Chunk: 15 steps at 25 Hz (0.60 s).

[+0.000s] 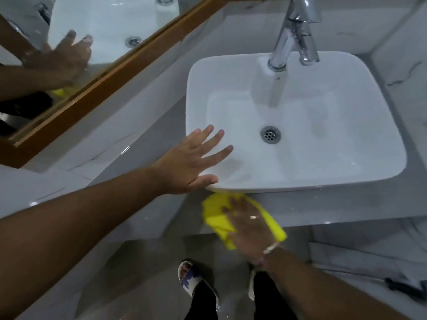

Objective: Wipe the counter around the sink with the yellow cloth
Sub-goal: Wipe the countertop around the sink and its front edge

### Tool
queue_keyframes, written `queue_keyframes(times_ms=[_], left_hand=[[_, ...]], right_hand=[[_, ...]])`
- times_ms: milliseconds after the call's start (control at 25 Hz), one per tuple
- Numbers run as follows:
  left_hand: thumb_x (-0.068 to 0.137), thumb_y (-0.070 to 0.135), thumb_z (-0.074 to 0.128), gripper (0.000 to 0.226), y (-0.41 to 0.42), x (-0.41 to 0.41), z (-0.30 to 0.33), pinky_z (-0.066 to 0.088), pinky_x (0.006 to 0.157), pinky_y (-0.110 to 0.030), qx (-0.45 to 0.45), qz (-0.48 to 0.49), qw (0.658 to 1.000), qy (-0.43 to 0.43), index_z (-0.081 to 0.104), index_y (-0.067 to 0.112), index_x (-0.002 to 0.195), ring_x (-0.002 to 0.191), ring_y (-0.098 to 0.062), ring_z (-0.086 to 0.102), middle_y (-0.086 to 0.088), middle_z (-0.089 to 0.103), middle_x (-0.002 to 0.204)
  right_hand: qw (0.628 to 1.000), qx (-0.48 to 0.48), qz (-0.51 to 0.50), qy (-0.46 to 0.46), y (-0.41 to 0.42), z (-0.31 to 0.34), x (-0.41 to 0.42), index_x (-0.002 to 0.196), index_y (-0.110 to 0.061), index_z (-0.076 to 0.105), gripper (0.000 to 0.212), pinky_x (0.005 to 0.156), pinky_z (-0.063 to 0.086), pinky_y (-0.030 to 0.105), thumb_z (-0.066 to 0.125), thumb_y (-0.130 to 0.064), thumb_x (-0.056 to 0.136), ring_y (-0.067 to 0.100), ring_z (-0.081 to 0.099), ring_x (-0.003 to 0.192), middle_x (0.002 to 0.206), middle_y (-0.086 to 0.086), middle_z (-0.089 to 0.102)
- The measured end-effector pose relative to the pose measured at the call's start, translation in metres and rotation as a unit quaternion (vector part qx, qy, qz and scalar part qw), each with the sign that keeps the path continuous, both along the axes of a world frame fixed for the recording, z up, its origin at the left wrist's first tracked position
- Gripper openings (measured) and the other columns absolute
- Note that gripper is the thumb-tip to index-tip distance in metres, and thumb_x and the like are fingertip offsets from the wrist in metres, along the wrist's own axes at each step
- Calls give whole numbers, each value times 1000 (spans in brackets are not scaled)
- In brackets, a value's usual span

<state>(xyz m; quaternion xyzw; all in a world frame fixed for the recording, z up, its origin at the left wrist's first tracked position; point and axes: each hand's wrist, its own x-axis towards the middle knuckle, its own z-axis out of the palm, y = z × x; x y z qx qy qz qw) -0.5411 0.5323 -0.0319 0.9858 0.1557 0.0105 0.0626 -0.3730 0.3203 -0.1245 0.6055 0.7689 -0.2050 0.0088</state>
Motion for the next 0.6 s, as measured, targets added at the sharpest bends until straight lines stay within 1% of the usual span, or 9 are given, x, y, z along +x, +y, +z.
queue_keyframes(times_ms=[40, 80, 120, 200, 320, 400, 480, 560, 600], left_hand=[[94, 65, 16, 72, -1, 2, 0, 4, 122, -51, -13, 3, 1000, -2, 19, 25, 155, 151, -34, -3, -12, 9, 164], [94, 66, 14, 72, -2, 4, -1, 3, 122, -50, -20, 7, 1000, -2, 17, 27, 155, 151, -32, -5, -11, 8, 164], [94, 67, 12, 72, -1, 2, -1, 3, 122, -50, -21, 10, 1000, -1, 17, 29, 155, 151, -31, -5, -10, 8, 165], [94, 67, 13, 71, -2, 2, 0, 3, 122, -50, -16, 19, 1000, 5, 16, 31, 155, 151, -31, -6, -9, 8, 165], [95, 66, 15, 69, -4, 5, 2, 3, 121, -50, -11, 50, 998, 26, 14, 33, 155, 151, -31, -8, -7, 5, 165], [96, 63, 14, 67, -8, 6, 2, 1, 122, -48, -5, 67, 997, 34, 14, 31, 155, 151, -31, -8, -7, 5, 165], [97, 57, 15, 64, -14, 9, 4, 0, 122, -50, 14, 73, 996, 58, 16, 28, 155, 151, -33, -5, -10, 8, 165], [99, 53, 16, 63, -17, 8, 12, -1, 121, -53, 54, 96, 989, 97, 16, 26, 155, 151, -34, -1, -12, 10, 164], [99, 53, 15, 64, -23, 10, 18, -3, 120, -54, 68, 132, 983, 110, 15, 24, 155, 151, -35, 1, -13, 11, 163]], right_hand=[[1000, -24, -6, 17, -19, 4, 50, 143, -23, 36, 52, 120, 16, 45, 40, -38, 94, 34, 23, 143, 156, 9, 27], [995, -63, -54, -46, -37, 5, 104, 144, -22, 34, 56, 121, 12, 48, 38, -39, 92, 34, 14, 146, 157, 9, 23], [974, -97, -178, -103, -52, 8, 154, 145, -18, 33, 62, 121, 11, 47, 34, -41, 88, 34, 9, 147, 158, 10, 21], [922, -81, -348, -147, -63, 22, 223, 144, -9, 32, 69, 119, 15, 47, 30, -40, 82, 35, 13, 146, 158, 16, 18], [895, -88, -412, -146, -52, 28, 219, 135, -1, 40, 64, 108, 32, 49, 59, -25, 79, 40, 26, 139, 154, 22, 26], [942, -69, -314, -93, -42, 19, 175, 123, -8, 56, 54, 103, 39, 46, 63, -22, 72, 38, 40, 133, 143, 19, 46], [992, -74, -100, -3, -36, 16, 134, 114, -20, 64, 48, 105, 41, 51, 63, -23, 66, 33, 49, 129, 137, 7, 57], [995, -25, 96, -6, -16, 13, 118, 113, -27, 64, 54, 106, 38, 56, 69, -19, 60, 29, 47, 131, 142, 0, 52], [986, -31, 161, -16, -3, 16, 120, 120, -29, 58, 59, 111, 29, 55, 67, -16, 63, 26, 37, 138, 149, -3, 41]])
